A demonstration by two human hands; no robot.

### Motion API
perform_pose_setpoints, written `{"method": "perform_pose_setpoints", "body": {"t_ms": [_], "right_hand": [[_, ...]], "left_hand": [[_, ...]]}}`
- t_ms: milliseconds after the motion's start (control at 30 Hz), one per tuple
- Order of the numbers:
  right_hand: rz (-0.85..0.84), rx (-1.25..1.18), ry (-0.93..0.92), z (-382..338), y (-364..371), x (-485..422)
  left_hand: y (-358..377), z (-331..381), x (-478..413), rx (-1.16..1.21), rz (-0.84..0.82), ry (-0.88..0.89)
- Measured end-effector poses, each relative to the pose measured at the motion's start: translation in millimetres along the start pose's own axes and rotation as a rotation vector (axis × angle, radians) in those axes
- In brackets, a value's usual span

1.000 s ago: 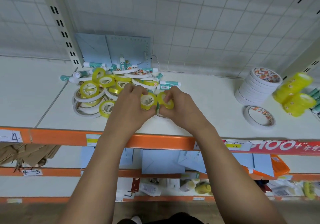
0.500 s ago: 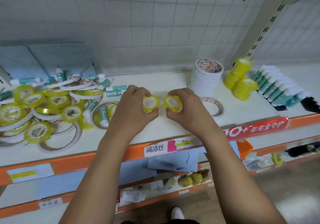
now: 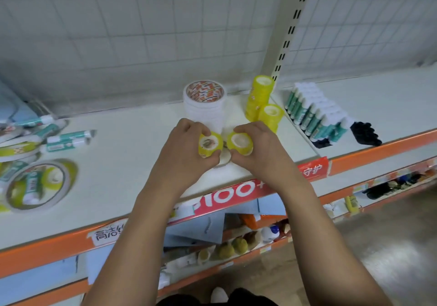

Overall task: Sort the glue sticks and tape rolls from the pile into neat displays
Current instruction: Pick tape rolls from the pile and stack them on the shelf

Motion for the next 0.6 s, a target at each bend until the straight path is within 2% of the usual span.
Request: {"method": "perform_pose_setpoints", "body": {"t_ms": [233, 600], "right_hand": [[0.021, 0.036, 0.044, 37.4, -29.2, 2.9], [0.145, 0.047, 0.082, 55.0, -60.4, -10.1]], "left_hand": [[39.5, 36.7, -12.4, 0.016, -0.039, 0.036], [48.5, 68.6, -47.1, 0.049, -0.033, 0.123]]}}
Point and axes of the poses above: each hand's wrist, its own x-axis away from the middle knuckle, its own y-axis out of the palm, z = x × y, the point moved 4 cm from there along -x, towards the middle knuckle, and after that the axes turned 4 degrees about -y, right-handed, at the moved point
